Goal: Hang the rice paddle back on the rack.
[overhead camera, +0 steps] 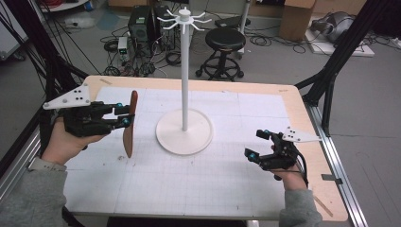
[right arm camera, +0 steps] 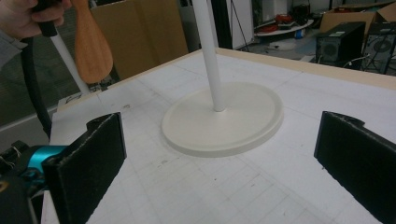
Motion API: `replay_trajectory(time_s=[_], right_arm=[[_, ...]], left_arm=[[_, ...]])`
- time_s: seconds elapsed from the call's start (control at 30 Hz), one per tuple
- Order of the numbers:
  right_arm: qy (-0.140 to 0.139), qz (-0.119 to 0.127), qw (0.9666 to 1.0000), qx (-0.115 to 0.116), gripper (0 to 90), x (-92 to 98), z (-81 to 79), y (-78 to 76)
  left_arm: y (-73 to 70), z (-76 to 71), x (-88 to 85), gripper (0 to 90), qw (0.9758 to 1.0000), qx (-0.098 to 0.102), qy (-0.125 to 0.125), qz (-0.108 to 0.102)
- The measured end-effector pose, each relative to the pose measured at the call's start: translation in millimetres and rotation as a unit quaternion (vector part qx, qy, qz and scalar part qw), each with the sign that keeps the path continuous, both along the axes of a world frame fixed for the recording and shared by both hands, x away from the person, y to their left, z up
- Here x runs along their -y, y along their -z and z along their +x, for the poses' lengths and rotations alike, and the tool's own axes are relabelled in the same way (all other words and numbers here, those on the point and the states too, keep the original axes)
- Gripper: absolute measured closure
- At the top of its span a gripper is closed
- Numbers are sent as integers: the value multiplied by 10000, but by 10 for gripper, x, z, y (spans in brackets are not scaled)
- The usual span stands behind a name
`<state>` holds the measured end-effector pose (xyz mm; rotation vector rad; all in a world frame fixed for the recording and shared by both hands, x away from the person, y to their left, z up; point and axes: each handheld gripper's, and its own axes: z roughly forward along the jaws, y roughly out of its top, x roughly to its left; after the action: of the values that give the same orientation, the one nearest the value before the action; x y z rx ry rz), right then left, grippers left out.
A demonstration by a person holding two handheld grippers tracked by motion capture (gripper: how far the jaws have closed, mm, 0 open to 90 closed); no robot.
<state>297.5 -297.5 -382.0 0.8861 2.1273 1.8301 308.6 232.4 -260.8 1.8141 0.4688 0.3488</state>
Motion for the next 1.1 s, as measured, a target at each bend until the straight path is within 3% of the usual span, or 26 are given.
replay_trajectory(time_s=[0.3,0.5,0.6,1.1], right_arm=[[4,53,10000,37,10,21,-14,-9],[19,77,10000,41,10,28,-15,-11],[7,75,10000,36,10,32,-14,-11],[-79,44,10000,-24,10,22,31,12]], left_arm=[[-196,111,60,652,9996,152,104,-223],[-280,165,106,652,9995,200,80,-214],[-340,194,108,652,9991,253,80,-336],[-526,429,157,651,9987,218,63,-455]])
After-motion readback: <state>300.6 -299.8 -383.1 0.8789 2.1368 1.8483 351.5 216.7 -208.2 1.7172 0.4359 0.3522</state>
